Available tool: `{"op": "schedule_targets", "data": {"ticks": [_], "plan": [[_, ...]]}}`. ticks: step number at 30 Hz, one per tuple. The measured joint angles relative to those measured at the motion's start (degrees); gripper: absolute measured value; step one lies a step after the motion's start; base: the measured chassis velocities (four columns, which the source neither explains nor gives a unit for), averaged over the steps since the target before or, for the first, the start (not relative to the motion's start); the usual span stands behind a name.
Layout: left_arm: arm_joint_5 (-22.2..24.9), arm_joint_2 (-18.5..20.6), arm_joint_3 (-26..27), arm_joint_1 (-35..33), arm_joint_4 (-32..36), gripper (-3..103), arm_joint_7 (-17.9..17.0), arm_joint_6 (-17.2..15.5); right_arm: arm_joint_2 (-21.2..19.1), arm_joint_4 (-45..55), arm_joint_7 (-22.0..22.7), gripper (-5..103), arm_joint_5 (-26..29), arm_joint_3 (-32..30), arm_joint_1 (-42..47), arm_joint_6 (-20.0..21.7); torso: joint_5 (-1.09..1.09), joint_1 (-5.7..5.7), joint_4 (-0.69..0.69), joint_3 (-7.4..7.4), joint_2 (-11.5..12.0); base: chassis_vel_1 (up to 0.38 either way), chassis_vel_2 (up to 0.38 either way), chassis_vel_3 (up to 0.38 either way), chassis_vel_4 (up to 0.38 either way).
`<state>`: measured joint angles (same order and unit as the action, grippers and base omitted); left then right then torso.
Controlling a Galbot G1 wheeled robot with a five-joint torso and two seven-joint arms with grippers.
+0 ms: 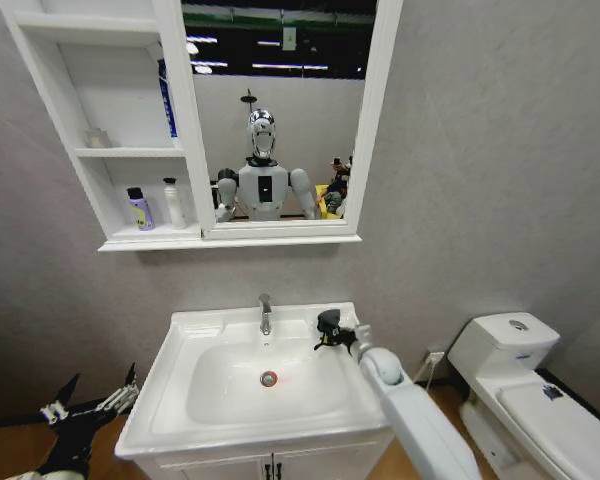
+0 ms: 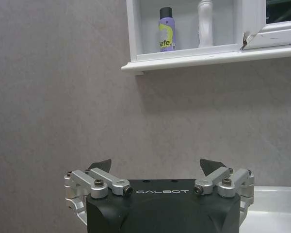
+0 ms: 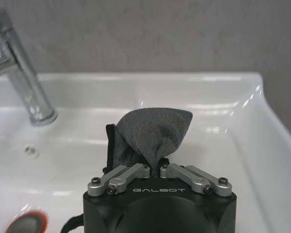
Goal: Move facial cleanser and shampoo from washbasin to cabinet, then wipe washbasin with towel.
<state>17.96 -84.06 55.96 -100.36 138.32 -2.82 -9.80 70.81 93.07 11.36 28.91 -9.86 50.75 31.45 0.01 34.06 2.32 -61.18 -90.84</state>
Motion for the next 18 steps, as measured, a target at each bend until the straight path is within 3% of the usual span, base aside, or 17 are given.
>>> {"op": "schedule_targets", "data": {"ticks": [2,6,18], "plan": [[0.0,0.0,0.0,0.0,0.0,100,0.0,0.0,1.61,3.63,5.06,4,0.98,1.2,3.74,1.81,-0.02,-0.01,-0.02,0.0,0.0,0.0,0.0,0.0,0.0],[0.0,0.0,0.0,0.0,0.0,100,0.0,0.01,3.08,2.94,7.26,4,0.42,1.12,5.2,1.94,-0.02,-0.01,-0.05,0.0,0.0,0.0,0.0,0.0,0.0],[0.0,0.0,0.0,0.0,0.0,100,0.0,0.01,3.3,-4.24,2.34,4,0.68,-1.42,3.54,0.74,-0.01,0.0,-0.04,0.0,0.0,0.0,0.0,0.0,0.0]]}}
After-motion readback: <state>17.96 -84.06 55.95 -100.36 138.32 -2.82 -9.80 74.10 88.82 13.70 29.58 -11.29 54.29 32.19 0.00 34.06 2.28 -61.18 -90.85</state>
